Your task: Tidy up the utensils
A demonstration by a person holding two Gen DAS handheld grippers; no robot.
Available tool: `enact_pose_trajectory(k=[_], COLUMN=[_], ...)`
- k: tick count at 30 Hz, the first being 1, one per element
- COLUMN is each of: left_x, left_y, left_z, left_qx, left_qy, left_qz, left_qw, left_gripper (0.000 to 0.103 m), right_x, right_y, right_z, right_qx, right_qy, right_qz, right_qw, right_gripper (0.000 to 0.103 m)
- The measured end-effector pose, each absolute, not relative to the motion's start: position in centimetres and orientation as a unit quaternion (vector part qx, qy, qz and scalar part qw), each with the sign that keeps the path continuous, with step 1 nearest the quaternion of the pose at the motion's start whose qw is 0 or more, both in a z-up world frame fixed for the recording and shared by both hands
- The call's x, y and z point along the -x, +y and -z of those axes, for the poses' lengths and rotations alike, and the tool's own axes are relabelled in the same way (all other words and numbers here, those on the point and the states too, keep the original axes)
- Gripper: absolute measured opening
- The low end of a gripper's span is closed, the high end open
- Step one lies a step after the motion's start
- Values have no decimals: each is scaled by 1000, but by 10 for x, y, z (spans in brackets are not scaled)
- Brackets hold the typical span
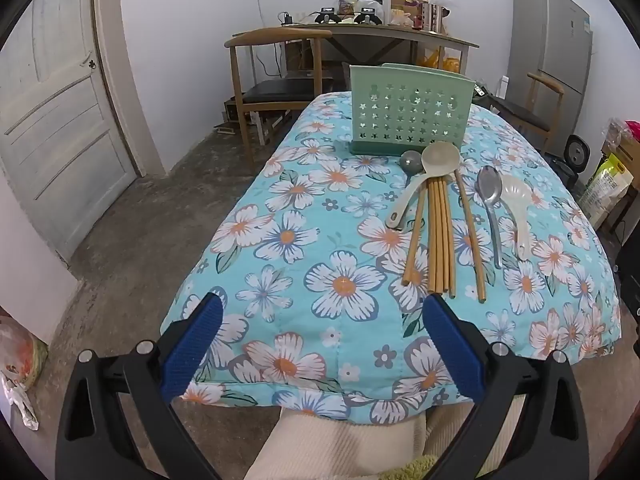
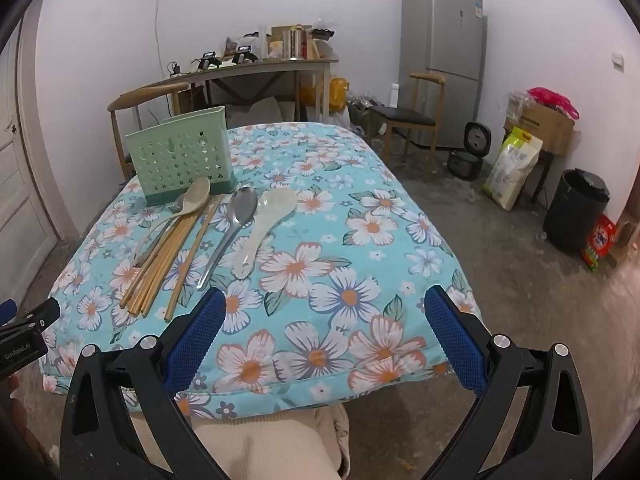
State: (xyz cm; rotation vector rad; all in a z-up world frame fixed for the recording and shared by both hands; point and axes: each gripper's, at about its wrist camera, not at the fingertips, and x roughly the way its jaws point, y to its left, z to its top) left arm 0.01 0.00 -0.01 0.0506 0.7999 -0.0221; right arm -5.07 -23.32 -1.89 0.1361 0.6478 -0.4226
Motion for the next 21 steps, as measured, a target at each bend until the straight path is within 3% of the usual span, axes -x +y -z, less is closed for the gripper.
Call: enact_pose_trajectory(k=[21], left_x=[1], left_y=[-1], left_z=[0], left_qx=[-26], left_qy=[391], left_qz=[11], left_qw=[920], left_gripper=[97], right_x=[48], right_y=[-232], right_z=[18], right_qx=[-67], right_qy=[314], right_qz=[205], right_qw=[924], right_gripper=[95])
